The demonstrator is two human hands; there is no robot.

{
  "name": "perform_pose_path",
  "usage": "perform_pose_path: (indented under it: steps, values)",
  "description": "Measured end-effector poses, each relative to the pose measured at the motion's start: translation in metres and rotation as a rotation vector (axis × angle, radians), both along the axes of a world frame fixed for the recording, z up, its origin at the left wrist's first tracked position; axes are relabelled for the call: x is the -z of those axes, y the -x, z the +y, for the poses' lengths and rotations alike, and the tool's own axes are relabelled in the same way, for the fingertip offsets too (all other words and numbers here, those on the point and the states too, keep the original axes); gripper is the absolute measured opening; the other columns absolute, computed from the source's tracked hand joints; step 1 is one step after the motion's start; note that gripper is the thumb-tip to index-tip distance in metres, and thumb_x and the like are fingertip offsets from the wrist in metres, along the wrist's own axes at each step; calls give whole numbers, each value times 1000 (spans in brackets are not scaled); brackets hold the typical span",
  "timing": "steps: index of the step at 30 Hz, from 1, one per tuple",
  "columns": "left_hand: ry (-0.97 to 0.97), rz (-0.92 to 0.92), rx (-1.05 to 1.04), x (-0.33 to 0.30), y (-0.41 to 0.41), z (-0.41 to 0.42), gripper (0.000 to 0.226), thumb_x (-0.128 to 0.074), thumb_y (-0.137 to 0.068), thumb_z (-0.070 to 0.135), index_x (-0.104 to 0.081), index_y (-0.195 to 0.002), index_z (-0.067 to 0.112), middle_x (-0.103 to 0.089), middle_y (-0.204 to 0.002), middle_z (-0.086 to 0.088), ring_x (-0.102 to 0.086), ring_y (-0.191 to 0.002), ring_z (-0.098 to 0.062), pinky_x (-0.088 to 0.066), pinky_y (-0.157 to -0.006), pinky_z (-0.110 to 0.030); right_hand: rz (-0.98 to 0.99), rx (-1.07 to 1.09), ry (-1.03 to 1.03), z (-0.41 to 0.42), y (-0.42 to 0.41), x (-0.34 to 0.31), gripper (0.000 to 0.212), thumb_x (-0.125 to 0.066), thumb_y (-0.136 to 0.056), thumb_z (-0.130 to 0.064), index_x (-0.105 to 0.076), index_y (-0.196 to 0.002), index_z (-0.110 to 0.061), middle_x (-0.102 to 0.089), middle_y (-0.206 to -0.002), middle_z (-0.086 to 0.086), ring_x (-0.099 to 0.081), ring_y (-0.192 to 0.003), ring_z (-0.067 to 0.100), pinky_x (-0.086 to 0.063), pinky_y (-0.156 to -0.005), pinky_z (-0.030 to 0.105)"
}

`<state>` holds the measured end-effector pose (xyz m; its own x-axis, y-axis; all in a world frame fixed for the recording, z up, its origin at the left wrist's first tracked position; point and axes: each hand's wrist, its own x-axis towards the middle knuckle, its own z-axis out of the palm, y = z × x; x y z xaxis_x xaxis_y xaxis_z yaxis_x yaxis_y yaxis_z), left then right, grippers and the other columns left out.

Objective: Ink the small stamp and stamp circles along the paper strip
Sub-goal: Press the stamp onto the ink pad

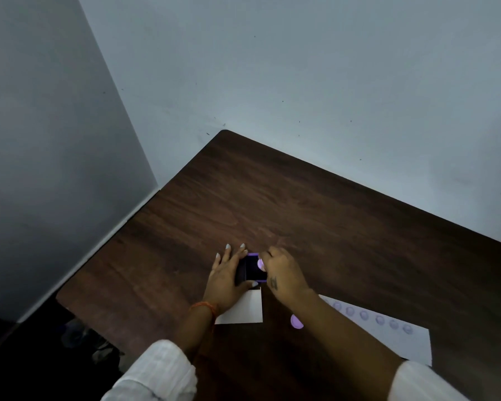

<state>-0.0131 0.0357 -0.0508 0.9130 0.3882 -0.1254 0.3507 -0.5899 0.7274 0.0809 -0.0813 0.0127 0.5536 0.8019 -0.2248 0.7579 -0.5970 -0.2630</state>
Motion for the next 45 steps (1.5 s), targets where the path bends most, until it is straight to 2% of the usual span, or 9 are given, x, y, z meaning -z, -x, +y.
perform_pose_path:
  steps: [6, 11, 20, 22, 25, 32, 37, 40, 45]
  values:
    - [-2, 2, -1, 1, 0, 0, 73, -64, -82, 39, -25, -142, 24, -16, -157, 4, 2, -144, -17, 9, -113, -32, -38, 15, 84, 14, -5, -10, 29, -56, -86, -7, -55, -114, -3, -56, -119, 17, -54, -106, 30, -46, -86, 36]
    - [-9, -15, 2, 3, 0, 1, 72, -65, -81, 38, -27, -141, 23, -17, -156, 4, 1, -145, -18, 8, -115, -32, -40, -153, 119, 8, -15, -7, 34, -51, -88, -6, -50, -122, -2, -54, -121, 19, -50, -111, 31, -44, -91, 39]
    - [-9, -16, 1, 1, 1, 0, 73, -64, -82, 38, -26, -142, 22, -19, -156, 2, 0, -145, -19, 7, -115, -33, 134, 88, -107, 3, -20, -5, 21, -49, -90, -15, -65, -95, -3, -65, -102, 17, -58, -86, 25, -45, -73, 32]
    - [-16, -16, 3, 2, 1, 0, 74, -64, -81, 39, -26, -142, 22, -19, -156, 2, 0, -145, -19, 7, -115, -33, 149, 46, -90, -6, -14, 0, 19, -50, -91, -13, -64, -101, -7, -65, -105, 14, -59, -91, 23, -50, -83, 34]
    - [-21, -10, 3, 4, 0, 1, 75, -63, -82, 41, -24, -143, 22, -18, -156, 2, 1, -145, -18, 8, -115, -33, 73, -30, -63, -14, 1, 12, 28, -52, -88, -6, -58, -116, -10, -60, -120, 10, -56, -109, 23, -46, -97, 32]
    - [-24, -13, 2, 4, 0, 0, 74, -64, -82, 39, -24, -143, 22, -18, -157, 3, 1, -145, -18, 9, -114, -32, 74, 18, -28, -4, -1, 8, 18, -50, -91, -8, -59, -107, -7, -61, -114, 13, -58, -104, 24, -49, -91, 33]
    - [-32, -17, 4, 5, 0, 0, 74, -63, -82, 40, -25, -143, 22, -18, -156, 3, 1, -145, -18, 7, -116, -34, -25, -189, 24, -12, -6, 11, 36, -48, -90, -6, -48, -126, -6, -50, -132, 16, -47, -122, 28, -41, -104, 38]
    - [-24, -13, 6, 5, 0, 1, 74, -63, -82, 40, -25, -143, 22, -17, -157, 3, 1, -145, -18, 6, -116, -35, 9, -116, -38, -9, -6, 13, 28, -48, -90, -6, -54, -118, -6, -56, -124, 15, -53, -113, 27, -45, -97, 36]
    - [-14, -3, 6, 3, 0, 0, 74, -64, -82, 37, -25, -142, 21, -18, -157, 2, 0, -146, -20, 5, -117, -37, 274, 135, -173, -9, -17, -6, 22, -49, -90, -10, -68, -90, 1, -68, -94, 20, -64, -88, 31, -51, -78, 36]
